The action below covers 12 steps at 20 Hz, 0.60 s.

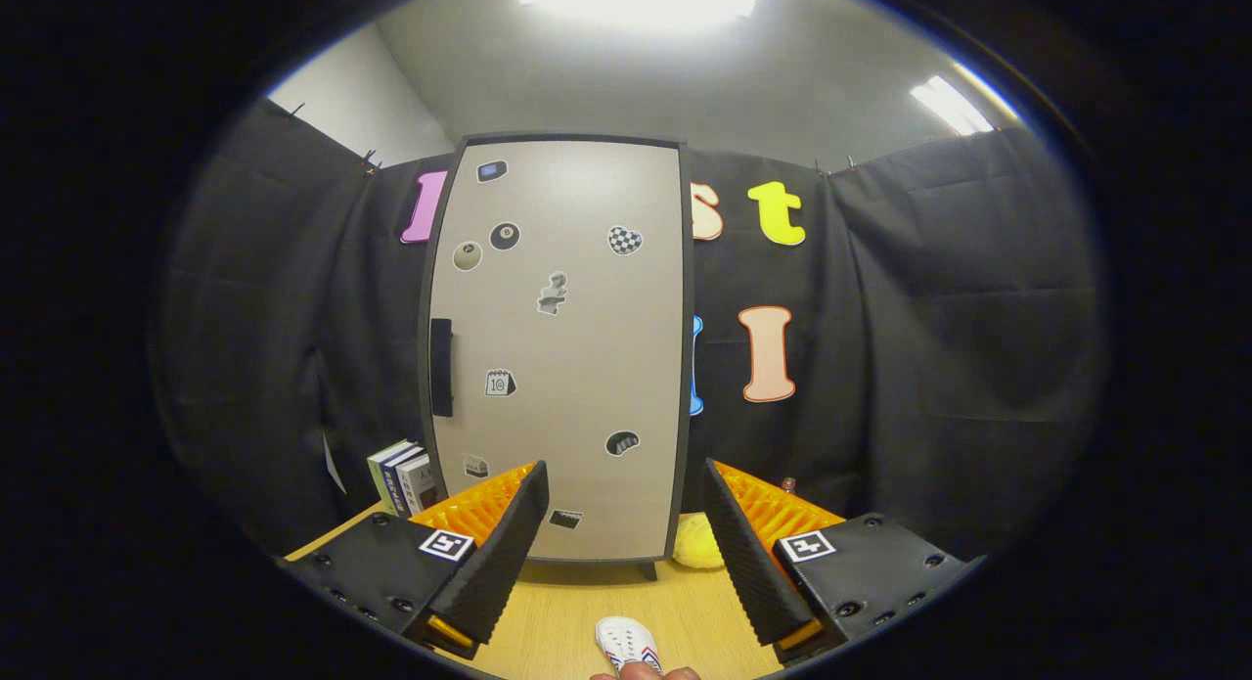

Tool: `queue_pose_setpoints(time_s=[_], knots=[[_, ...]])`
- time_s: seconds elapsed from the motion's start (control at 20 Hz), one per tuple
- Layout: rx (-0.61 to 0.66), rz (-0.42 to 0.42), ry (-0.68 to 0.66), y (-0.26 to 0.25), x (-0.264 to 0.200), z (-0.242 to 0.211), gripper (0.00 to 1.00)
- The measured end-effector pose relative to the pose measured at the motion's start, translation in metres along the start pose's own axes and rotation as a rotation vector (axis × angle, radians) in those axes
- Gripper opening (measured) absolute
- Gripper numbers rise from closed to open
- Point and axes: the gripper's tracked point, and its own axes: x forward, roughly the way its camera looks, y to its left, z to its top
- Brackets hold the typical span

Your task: Open the shoe cabinet door, grab the shoes and put them into the shoe cabinet, then close the shoe cabinet door.

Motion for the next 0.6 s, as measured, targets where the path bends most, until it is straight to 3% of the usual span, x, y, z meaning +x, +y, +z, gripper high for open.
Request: queue_pose_setpoints(time_s=[0.6], knots=[[-0.053,0.096,-0.015,0.057,0.023,0.019,0.97]])
